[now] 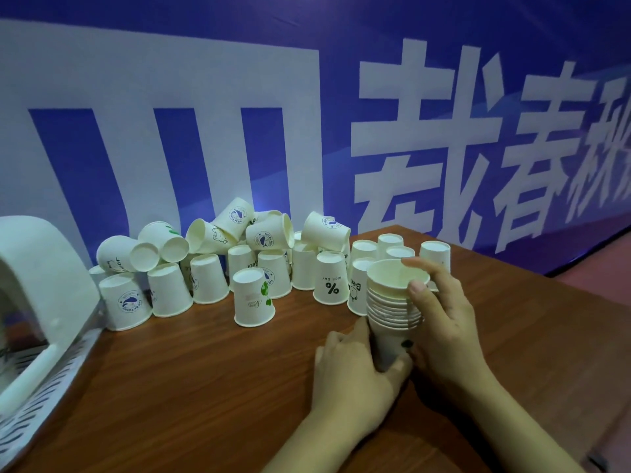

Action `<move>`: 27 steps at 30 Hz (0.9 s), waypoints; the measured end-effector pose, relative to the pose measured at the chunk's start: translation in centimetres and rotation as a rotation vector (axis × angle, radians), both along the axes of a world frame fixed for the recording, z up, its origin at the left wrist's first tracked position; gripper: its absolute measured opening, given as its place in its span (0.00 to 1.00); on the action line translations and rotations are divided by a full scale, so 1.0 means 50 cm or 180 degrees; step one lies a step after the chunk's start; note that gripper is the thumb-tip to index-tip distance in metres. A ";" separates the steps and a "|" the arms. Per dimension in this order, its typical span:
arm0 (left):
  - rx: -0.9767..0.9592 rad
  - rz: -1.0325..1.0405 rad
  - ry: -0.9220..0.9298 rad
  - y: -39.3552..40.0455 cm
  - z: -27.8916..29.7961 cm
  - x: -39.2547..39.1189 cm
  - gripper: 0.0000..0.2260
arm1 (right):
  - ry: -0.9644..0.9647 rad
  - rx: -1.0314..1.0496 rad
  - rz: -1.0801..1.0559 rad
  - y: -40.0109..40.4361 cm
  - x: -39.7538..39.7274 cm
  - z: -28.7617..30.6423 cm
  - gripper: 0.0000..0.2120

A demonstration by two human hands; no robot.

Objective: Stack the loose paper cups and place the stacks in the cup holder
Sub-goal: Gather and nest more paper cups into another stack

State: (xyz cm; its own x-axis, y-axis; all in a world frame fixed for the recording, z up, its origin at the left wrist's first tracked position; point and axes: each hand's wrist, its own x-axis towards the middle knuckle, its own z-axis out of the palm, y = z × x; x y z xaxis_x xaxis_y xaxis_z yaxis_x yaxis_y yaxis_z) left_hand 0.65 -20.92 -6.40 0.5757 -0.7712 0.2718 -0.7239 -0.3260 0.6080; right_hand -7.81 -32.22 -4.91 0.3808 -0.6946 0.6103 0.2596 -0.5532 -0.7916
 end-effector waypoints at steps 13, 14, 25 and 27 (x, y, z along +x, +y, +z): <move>-0.0026 0.0723 0.0130 0.001 0.009 0.012 0.19 | 0.0097 0.0321 -0.0086 -0.046 0.068 0.000 0.19; -0.0053 0.0768 0.0238 0.001 0.010 0.016 0.19 | 0.0179 0.0206 -0.0261 -0.059 0.076 -0.001 0.18; -0.0411 0.1035 0.0750 -0.003 -0.001 0.039 0.21 | 0.1972 -0.1329 -0.1218 -0.099 0.085 -0.020 0.19; -0.0448 0.1048 0.0767 -0.002 -0.002 0.038 0.20 | 0.1546 -0.1032 -0.1166 -0.096 0.084 -0.024 0.16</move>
State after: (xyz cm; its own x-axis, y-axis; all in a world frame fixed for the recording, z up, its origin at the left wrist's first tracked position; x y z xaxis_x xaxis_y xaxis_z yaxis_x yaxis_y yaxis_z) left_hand 2.54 -21.00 -6.48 0.8448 -0.5006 0.1889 -0.4268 -0.4176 0.8022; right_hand -3.59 -37.01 -6.11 0.4391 -0.6420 0.6286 -0.3315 -0.7660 -0.5508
